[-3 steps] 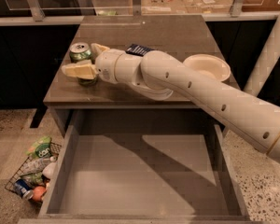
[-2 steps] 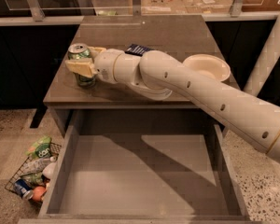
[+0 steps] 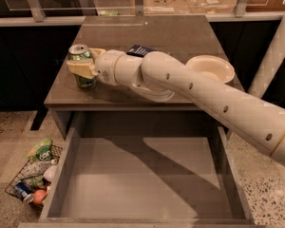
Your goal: Place green can into top drawer
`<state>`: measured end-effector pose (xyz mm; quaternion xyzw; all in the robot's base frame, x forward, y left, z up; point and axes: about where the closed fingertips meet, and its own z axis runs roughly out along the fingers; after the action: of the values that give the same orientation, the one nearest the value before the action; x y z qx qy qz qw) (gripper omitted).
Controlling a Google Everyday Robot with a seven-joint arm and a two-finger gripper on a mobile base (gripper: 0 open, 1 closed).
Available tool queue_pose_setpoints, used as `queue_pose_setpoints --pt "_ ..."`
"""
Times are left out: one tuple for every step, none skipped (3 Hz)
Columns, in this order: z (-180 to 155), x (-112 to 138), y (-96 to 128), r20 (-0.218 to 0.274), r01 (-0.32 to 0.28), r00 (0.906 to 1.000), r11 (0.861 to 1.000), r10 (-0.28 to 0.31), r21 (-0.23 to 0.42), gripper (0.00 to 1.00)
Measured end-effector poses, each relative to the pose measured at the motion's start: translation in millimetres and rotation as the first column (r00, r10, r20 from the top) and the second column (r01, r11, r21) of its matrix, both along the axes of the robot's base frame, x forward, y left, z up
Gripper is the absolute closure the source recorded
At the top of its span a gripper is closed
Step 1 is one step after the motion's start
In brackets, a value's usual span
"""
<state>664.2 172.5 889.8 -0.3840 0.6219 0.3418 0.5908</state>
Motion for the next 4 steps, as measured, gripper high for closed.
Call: queue_pose_setpoints --pt "0 -1 1 0.000 -0.002 1.0000 1.000 0.002 0.000 1.00" --pt "1 -1 1 0.000 -0.003 1.0000 1.000 0.003 0.001 1.00" --pt "16 -20 -15 0.009 -0.021 0.9997 1.000 0.021 0.006 1.00" --pt "49 -66 -52 0.035 -0.063 0.9974 0.998 0.063 0.006 1.00"
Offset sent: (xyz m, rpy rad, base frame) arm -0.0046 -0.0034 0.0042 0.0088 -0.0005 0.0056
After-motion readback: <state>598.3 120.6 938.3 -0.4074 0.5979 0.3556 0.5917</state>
